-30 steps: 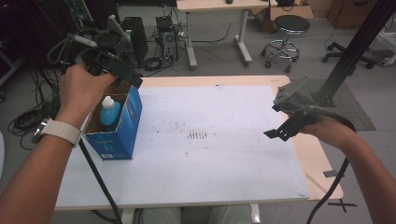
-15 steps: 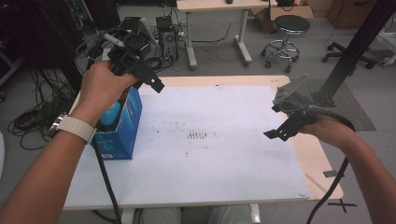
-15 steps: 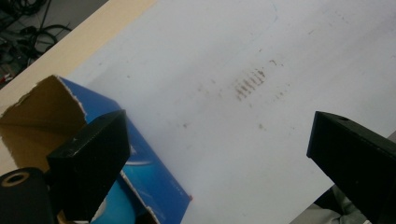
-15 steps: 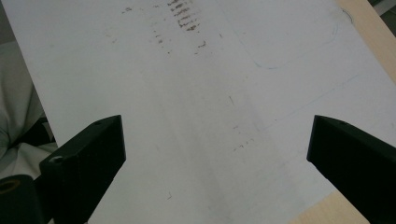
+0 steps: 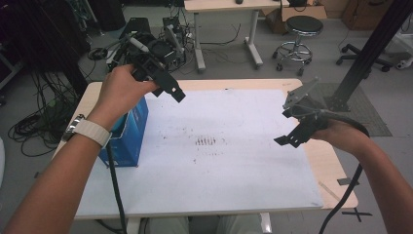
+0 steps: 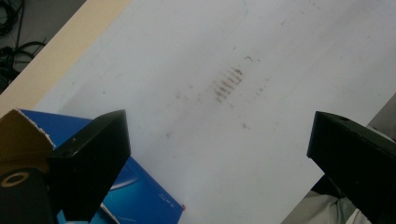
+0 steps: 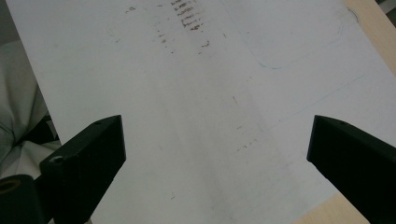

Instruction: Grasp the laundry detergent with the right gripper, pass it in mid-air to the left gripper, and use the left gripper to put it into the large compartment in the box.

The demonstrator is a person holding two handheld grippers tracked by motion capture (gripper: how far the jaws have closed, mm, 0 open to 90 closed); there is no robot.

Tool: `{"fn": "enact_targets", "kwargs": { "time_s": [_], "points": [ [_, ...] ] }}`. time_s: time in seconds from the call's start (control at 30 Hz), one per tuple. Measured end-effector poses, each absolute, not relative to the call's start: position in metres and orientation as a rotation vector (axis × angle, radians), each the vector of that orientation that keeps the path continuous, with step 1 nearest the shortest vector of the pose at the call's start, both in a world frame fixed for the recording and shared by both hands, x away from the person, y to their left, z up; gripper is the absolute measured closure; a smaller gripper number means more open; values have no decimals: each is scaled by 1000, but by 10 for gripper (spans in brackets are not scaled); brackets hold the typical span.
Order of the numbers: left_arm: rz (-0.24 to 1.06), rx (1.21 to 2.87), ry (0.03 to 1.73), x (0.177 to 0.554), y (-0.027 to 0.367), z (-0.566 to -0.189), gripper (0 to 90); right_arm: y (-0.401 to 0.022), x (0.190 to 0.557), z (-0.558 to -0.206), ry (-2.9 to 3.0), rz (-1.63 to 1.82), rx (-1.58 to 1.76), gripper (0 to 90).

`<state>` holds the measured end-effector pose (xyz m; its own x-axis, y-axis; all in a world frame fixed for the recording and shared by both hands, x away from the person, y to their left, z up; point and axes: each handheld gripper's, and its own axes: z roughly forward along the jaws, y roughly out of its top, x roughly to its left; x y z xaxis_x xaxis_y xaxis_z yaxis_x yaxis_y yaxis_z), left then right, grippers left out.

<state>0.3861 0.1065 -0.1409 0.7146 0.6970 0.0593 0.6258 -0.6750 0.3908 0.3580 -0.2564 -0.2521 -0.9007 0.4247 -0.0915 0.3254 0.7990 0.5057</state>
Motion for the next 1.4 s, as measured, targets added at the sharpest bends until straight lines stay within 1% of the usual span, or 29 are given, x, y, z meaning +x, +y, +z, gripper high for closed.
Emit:
{"fn": "enact_targets", "kwargs": {
  "time_s": [0.3, 0.47, 0.93, 1.27, 1.4],
  "points": [
    [278, 2608, 943, 389, 93, -145, 67, -254, 358, -252, 2788, 734, 590, 41],
    [275, 2653, 835, 392, 80, -149, 67, -252, 358, -253, 2797, 732, 590, 41],
    [220, 2725, 632, 398, 43, -163, 66, -255, 360, -256, 2810, 721, 609, 41],
    [202, 2759, 537, 400, 26, -172, 67, -254, 360, -257, 2818, 712, 597, 41],
    [207, 2775, 528, 400, 23, -179, 68, -255, 360, -260, 2821, 706, 602, 40]
  ]
}}
